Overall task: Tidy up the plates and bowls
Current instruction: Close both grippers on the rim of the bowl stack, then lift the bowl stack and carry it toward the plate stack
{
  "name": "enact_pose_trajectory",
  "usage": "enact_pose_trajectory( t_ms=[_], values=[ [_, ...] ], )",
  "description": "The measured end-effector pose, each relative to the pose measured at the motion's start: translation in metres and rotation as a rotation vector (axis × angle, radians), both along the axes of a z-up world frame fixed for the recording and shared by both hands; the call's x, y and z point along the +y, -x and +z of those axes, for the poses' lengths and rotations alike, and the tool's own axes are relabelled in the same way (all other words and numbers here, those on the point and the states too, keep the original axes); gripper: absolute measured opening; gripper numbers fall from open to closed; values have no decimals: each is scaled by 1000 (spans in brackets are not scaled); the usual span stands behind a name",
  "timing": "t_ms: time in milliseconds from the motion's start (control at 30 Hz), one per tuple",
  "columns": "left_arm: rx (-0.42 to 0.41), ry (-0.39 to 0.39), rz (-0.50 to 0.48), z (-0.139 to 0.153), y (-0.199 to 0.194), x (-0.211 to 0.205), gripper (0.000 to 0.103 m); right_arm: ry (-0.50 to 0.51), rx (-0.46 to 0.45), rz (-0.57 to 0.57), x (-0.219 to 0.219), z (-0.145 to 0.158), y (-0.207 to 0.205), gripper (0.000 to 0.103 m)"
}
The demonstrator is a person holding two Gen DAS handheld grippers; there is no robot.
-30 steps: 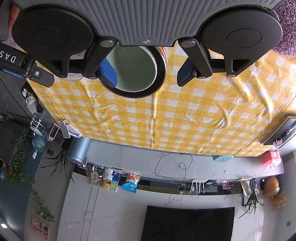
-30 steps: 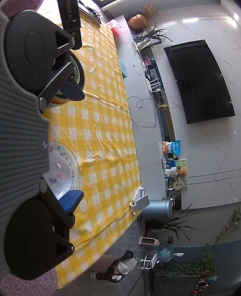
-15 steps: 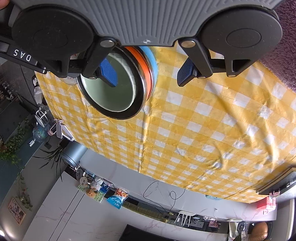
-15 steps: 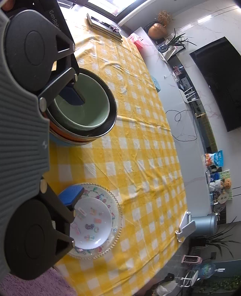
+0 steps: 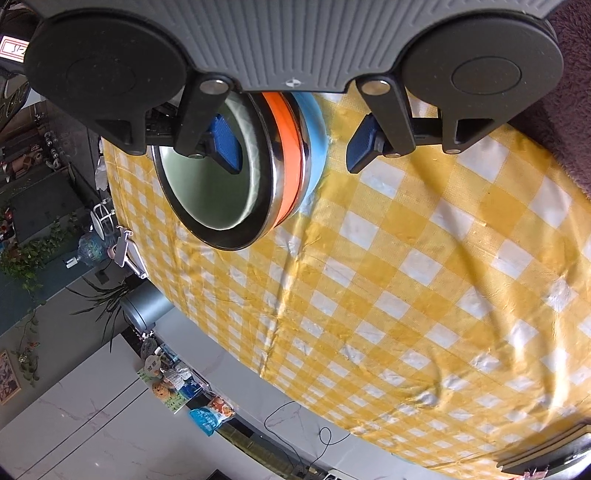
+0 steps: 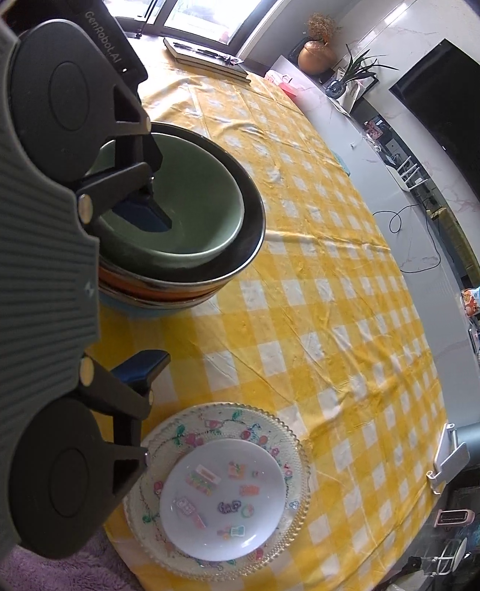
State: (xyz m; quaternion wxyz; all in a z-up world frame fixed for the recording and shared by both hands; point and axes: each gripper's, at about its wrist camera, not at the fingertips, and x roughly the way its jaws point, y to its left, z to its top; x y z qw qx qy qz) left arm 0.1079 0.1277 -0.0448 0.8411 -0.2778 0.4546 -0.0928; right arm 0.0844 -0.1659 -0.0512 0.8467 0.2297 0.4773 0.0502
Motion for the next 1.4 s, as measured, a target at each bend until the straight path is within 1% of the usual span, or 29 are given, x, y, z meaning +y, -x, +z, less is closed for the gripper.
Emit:
enact_pose_trajectory(
  t_ms=[100,133,167,233,267,433,467,700,1033,1233,1400],
  values=[
    [28,15,-10,-5,-5,-2,68,-28,26,5,0,-6,-5,66],
    [35,17,-14,-6,-6,-3,67,-33,34,7,0,-8,-6,63],
    [41,18,-16,-7,-7,-4,67,-40,45,7,0,-10,-8,60],
    [55,15,-18,-9,-9,-6,66,-59,64,4,-1,-14,-11,57],
    [60,12,-18,-10,-11,-7,66,-74,69,4,-2,-16,-12,56],
    [79,13,-32,-13,-16,-11,56,-107,79,8,-4,-19,-17,54],
    [77,8,-34,-13,-16,-12,55,-120,81,11,-4,-19,-18,52],
    [84,-32,-45,-11,-18,-17,53,-125,90,17,-5,-19,-21,51],
    [116,-23,-25,-11,-22,-16,51,-169,117,-3,-15,-22,-24,47],
    [132,-15,-17,-11,-20,-16,51,-147,114,-3,-14,-18,-22,44],
    [118,-16,-12,-4,-14,-18,51,-142,93,-2,-18,-10,-16,43]
  ],
)
